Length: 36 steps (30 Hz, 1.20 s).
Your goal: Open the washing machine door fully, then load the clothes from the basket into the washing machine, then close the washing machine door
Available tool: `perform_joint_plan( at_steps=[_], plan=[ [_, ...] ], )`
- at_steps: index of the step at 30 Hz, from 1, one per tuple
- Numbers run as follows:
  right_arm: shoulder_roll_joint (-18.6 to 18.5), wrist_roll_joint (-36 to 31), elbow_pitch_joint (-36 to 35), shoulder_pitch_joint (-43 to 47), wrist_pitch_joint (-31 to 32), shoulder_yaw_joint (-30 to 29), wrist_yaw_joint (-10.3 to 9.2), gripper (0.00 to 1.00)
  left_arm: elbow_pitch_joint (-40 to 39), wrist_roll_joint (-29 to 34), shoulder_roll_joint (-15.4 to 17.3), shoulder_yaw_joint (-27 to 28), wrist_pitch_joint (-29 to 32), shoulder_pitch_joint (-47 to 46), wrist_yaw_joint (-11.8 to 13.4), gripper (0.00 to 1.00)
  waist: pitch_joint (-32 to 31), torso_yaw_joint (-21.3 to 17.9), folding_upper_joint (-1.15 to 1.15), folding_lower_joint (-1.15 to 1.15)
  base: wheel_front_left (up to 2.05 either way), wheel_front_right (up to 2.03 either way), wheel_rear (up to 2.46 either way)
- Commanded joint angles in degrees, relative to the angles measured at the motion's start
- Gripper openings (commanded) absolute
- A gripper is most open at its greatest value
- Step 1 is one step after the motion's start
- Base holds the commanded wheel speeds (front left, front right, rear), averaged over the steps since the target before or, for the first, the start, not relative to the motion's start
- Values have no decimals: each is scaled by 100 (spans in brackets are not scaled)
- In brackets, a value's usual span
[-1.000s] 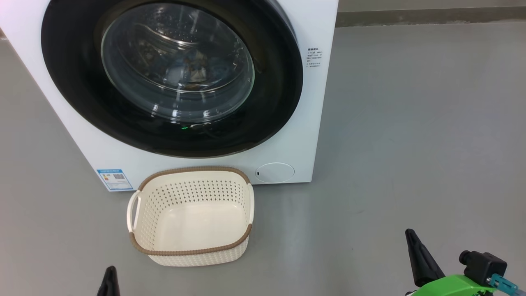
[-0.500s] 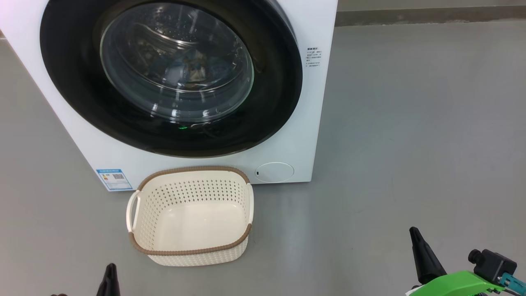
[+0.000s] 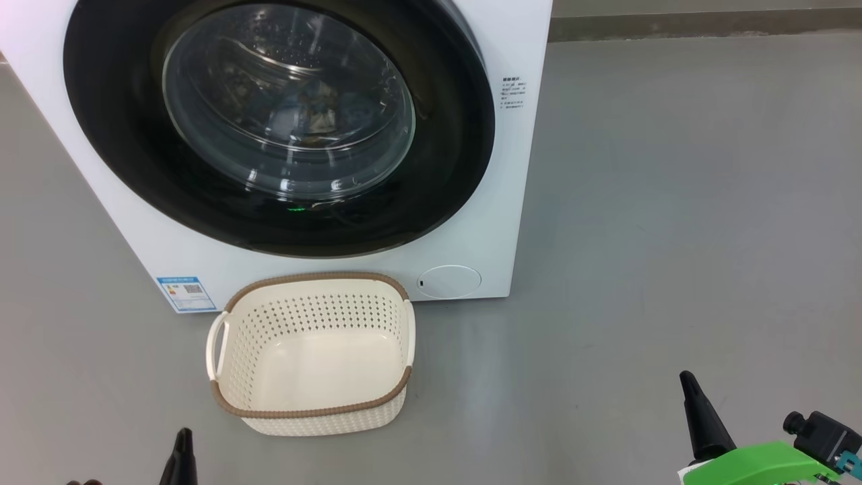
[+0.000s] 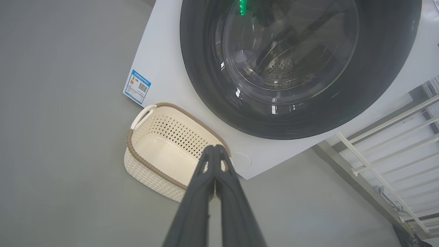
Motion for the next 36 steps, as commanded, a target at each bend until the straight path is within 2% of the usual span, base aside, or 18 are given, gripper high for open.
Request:
perform_joint_plan(
  at_steps=[1,36],
  plan=[
    [-22,161,-171,-254,36,34,-16,0,-97,-163,98,125,32,-313,-37,0,1,-1,0,0,0,0,0],
    [-26,2429,-230,-380,629,-124,-26,0,93,-2516,125,255,620,-692,-181,0,25,-25,0,-1,0,0,0]
  ],
)
